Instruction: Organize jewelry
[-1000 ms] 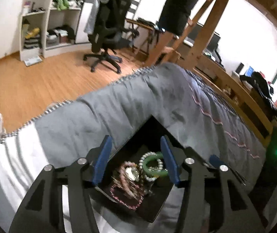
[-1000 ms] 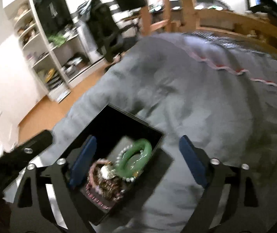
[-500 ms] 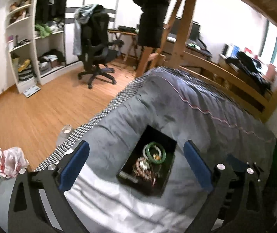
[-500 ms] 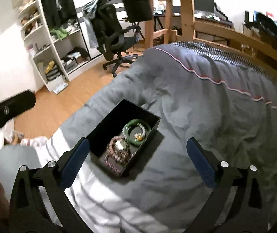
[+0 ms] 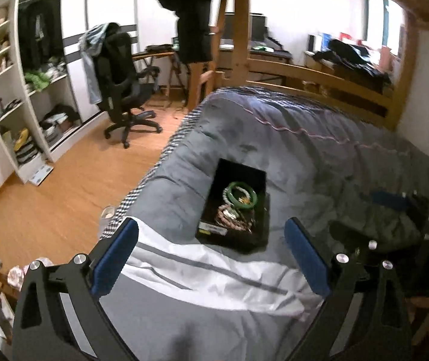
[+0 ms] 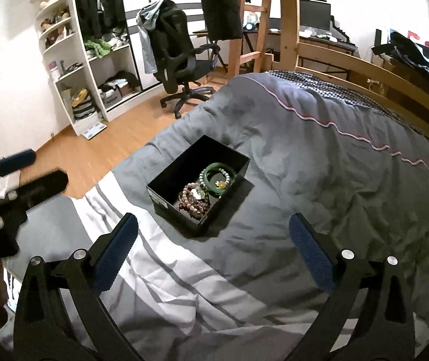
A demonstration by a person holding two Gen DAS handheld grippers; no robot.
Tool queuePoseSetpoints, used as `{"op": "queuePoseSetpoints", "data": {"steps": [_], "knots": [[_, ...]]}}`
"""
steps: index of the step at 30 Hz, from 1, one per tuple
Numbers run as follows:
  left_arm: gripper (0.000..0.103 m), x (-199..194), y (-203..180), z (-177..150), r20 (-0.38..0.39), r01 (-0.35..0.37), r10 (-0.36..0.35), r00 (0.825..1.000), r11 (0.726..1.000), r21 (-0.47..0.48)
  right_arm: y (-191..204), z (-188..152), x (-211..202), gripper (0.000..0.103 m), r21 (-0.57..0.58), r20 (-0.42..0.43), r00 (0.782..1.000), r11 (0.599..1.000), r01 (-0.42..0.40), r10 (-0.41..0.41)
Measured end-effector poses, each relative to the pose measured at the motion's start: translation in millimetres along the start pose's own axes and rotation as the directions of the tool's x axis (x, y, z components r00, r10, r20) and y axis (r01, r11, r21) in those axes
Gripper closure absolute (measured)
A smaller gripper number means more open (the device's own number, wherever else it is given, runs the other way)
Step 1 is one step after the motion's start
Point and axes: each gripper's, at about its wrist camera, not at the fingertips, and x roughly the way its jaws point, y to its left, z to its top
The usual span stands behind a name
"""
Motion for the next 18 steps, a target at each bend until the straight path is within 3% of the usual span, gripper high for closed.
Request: {"op": "queuePoseSetpoints", "data": {"steps": [10,18], "knots": [[0.006,-4,-2,-11,-0.001,-0.069,0.069,0.998,0.996,0.048,12,-11,1,0.004,-0.014,-0.004,1.0,1.0,0.001,-0.001],[0.006,6,1,-16,-0.052,-0.048,0.05,0.997,0.998,0.046,17,-17,1,0.004,-0.009,-0.021,1.0,1.0,-0.005,0.005]]}}
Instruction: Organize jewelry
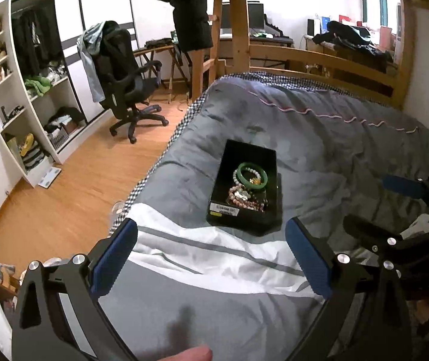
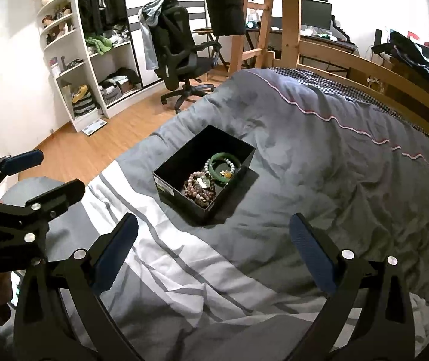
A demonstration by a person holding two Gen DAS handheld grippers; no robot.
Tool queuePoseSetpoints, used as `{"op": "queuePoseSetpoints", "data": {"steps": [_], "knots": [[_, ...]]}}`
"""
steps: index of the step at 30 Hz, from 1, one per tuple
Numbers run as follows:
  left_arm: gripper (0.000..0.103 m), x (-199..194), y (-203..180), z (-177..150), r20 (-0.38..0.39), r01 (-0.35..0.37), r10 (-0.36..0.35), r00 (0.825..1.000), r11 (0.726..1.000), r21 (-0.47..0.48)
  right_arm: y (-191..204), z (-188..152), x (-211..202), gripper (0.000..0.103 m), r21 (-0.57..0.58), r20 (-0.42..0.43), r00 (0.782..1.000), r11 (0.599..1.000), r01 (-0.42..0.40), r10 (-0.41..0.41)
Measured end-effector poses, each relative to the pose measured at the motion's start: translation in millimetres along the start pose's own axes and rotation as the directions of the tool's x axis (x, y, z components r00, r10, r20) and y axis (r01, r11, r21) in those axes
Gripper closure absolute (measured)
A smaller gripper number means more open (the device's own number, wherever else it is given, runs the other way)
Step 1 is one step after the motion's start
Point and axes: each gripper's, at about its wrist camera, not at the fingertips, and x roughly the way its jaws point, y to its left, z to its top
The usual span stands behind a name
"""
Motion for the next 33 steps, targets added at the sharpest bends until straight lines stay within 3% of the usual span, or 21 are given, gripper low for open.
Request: {"op": "queuePoseSetpoints", "data": {"steps": [11,16,21,33], "knots": [[0.006,-4,-1,-5,0.011,-0.071,0.07,0.997,0.997,0.021,-6,-3,-2,0.004,0.024,0.008,1.0,1.0,0.002,-0.002],[0.006,-4,10,1,0.004,0.004,-0.004,1.0,0.998,0.066,-10,-5,-7,0.004,0.028,0.036,0.998,0.998,-0.051,0.05],[0.006,-5,27,9,-0.009,0.067,-0.067,0.998,0.995,0.077,-6,-3,-7,0.004,0.024,0.035,0.998,0.999,-0.048,0.047],[0.006,-3,44,12,-0.024,0.014,-0.012,1.0,0.997,0.074,-4,-3,-8,0.004,0.013,0.039,0.998,0.998,-0.057,0.057]]}}
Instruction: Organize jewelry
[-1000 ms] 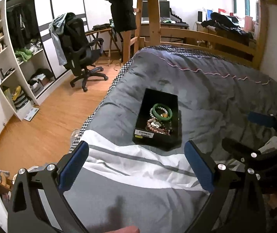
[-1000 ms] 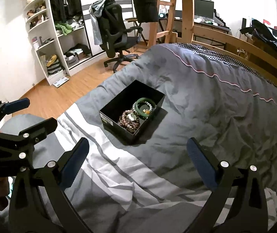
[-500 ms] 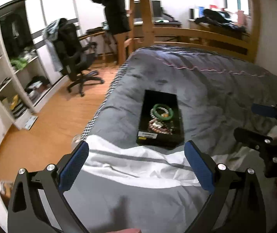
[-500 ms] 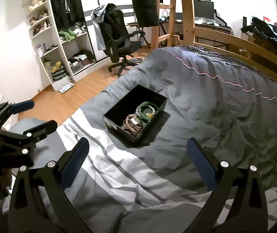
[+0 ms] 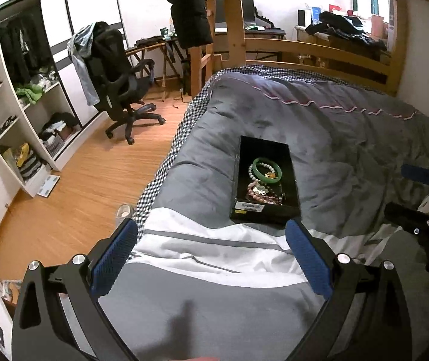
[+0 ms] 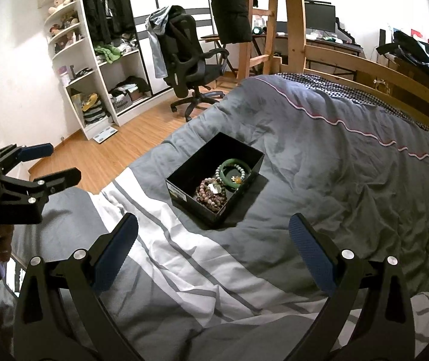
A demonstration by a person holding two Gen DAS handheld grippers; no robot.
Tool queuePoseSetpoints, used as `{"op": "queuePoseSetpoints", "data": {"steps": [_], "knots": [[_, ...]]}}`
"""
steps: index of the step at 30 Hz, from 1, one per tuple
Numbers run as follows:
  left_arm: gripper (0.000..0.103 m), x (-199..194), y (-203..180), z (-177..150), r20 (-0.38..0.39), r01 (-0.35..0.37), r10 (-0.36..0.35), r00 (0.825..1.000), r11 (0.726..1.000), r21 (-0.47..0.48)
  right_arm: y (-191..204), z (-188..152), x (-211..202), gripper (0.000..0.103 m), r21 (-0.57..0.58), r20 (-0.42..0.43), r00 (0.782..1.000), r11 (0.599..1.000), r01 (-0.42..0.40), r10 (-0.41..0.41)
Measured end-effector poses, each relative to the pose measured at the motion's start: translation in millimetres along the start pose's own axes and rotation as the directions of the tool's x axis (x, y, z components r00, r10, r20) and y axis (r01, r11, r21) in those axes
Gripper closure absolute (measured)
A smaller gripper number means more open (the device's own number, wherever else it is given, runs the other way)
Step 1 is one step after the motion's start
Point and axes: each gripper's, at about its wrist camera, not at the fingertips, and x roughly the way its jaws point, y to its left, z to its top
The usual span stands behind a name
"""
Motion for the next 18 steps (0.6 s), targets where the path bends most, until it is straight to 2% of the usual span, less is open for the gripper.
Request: {"op": "queuePoseSetpoints", "data": {"steps": [18], "knots": [[0.006,4.9,8.0,3.1,-0.023,-0.002,0.002,1.0,1.0,-0.015,5.8,-6.1,7.4,0.004,-0.009,-0.022,1.0,1.0,-0.009,0.009]]}}
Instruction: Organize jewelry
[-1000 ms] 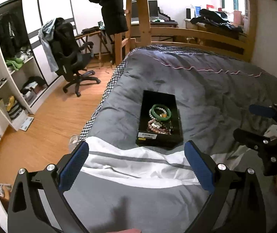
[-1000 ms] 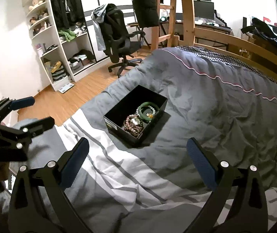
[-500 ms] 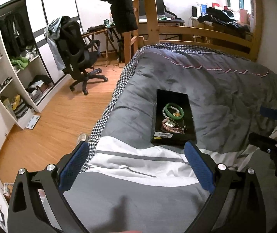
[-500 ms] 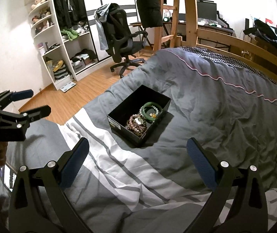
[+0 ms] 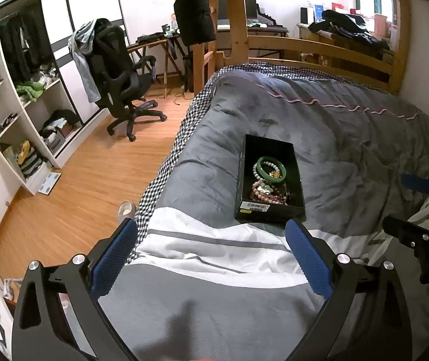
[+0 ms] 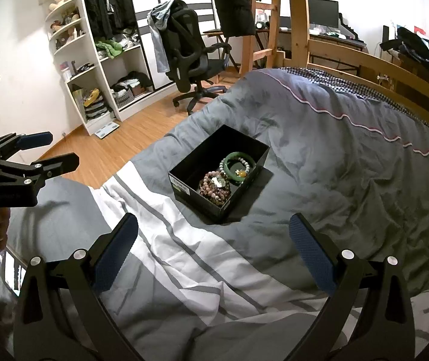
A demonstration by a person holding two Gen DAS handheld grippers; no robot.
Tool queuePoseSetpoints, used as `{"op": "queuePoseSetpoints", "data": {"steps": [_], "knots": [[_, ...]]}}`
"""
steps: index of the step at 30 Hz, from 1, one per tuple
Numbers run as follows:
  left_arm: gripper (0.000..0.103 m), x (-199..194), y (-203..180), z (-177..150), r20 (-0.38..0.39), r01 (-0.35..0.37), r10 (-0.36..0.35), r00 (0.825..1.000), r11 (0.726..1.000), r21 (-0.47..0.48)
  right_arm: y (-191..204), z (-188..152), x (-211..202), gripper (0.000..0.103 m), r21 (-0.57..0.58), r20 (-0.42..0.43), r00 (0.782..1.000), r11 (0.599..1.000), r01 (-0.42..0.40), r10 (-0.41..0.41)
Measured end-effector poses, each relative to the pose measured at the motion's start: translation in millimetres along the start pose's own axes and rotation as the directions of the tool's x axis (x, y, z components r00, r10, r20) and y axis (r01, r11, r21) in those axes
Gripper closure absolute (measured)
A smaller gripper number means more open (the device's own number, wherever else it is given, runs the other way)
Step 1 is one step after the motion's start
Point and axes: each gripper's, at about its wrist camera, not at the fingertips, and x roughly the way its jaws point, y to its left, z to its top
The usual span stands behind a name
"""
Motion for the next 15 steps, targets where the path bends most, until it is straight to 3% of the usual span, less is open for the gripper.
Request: {"op": "queuePoseSetpoints", "data": {"steps": [15], "knots": [[0.006,11,-3,-6,-0.012,0.019,-0.019,1.0,0.999,-0.032,1,-7,12,0.004,0.001,-0.023,1.0,1.0,-0.021,0.021]]}}
